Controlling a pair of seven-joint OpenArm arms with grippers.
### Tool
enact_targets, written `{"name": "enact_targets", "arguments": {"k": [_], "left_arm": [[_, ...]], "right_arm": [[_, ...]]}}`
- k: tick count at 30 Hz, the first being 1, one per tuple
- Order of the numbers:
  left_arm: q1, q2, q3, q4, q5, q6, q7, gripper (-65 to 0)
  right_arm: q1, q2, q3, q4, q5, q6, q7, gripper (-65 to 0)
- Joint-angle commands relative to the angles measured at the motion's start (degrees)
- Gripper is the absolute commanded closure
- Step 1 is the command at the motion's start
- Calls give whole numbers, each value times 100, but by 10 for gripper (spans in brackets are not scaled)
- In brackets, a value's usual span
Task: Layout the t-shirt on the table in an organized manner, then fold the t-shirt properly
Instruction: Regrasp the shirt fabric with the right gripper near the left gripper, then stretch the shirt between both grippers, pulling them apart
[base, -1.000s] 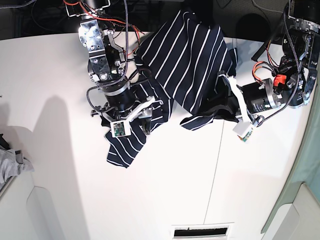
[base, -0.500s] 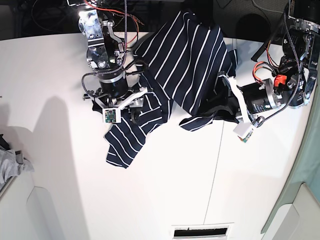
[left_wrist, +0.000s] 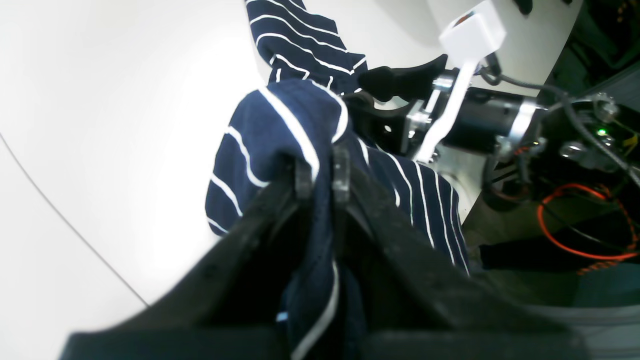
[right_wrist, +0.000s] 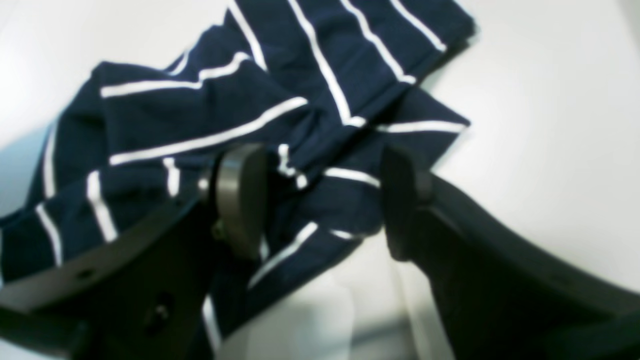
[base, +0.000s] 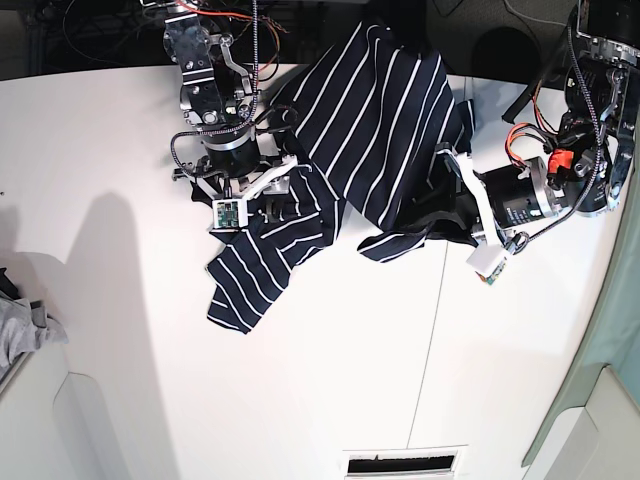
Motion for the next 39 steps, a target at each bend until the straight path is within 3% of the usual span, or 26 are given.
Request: {"name": "enact_targets", "arguments": {"k": [1,12,17,19,21,27,31,34,39], "left_arm": [[-61,-63,-50,85,-151,-49,-149,0],[-59,-63,-50,85,-166,-49,-146,0],[-59,-63,-50,85,-170,-49,-146,0],[-61,-63,-50,85,-170,-49,-146,0],[-59,-63,-50,85,-170,-49,-146,0],[-61,-66,-50,85,-166,-49,-146,0],[-63,-66,-299,85,11,-49,-149,0],[-63,-72,-907,85,-103,-49,-149,0],[-63,-411,-1974,85,-1108,-49,-122,0]], "right_arm": [[122,-33,13,0,-15,-2,111,-358],[256,-201,11,-83,-85,15,514,-350],[299,-238,11,-85,-90,426,509,-156],[313,-240,11,-85,-203,494,511,-102],[313,-238,11,-85,-468,490,511,-7],[313,-236,11,-83,-1071,564,514,0],[310,-197,39,24,-1786,570,516,0],[308,-52,118,442,-1814,562,514,0],[297,428,354,1635,-1272,737,352,0]]}}
